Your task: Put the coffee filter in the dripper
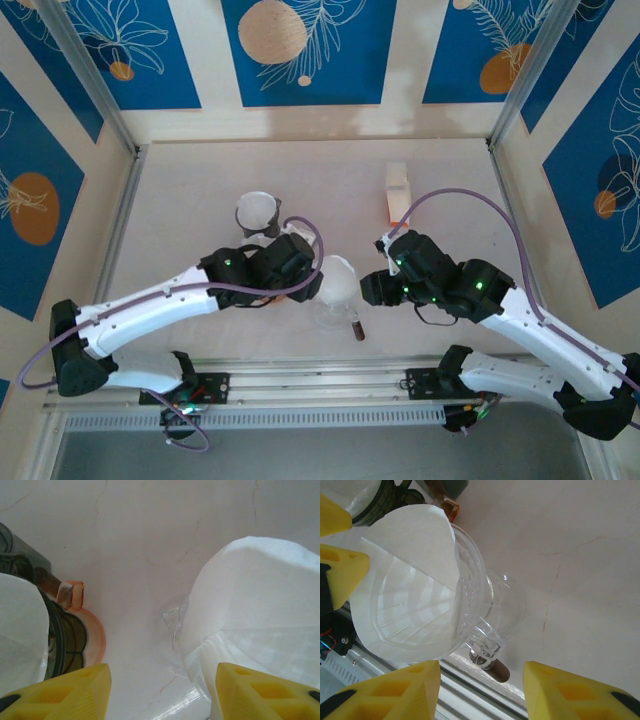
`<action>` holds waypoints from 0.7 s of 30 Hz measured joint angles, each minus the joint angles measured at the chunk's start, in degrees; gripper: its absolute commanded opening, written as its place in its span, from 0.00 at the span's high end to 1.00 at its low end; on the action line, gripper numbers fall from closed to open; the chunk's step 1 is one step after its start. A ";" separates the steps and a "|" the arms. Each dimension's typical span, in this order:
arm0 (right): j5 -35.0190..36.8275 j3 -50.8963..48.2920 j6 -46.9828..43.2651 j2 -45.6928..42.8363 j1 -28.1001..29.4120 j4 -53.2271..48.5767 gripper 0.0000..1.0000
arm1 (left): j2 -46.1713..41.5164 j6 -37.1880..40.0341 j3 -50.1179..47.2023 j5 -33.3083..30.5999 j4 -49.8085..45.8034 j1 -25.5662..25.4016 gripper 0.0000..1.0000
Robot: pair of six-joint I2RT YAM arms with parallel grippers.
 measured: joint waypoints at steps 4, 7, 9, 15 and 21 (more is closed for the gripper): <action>-0.35 0.00 -0.11 0.52 -0.68 0.42 0.49 | -0.76 -0.20 -0.48 0.02 -0.42 0.00 0.42; -1.16 0.02 -0.72 2.45 -1.36 1.29 0.48 | -1.07 -0.20 -0.63 0.02 -0.42 0.02 0.42; -1.99 0.15 -1.36 4.48 -1.92 1.95 0.49 | -1.11 -0.20 -0.63 0.02 -0.42 0.02 0.42; -3.30 1.42 -2.82 8.41 -3.19 4.63 0.51 | -1.11 -0.20 -0.63 0.04 -0.39 0.00 0.41; -3.65 3.63 -4.17 10.03 -3.54 5.97 0.57 | -1.11 -0.20 -0.63 0.04 -0.35 0.00 0.41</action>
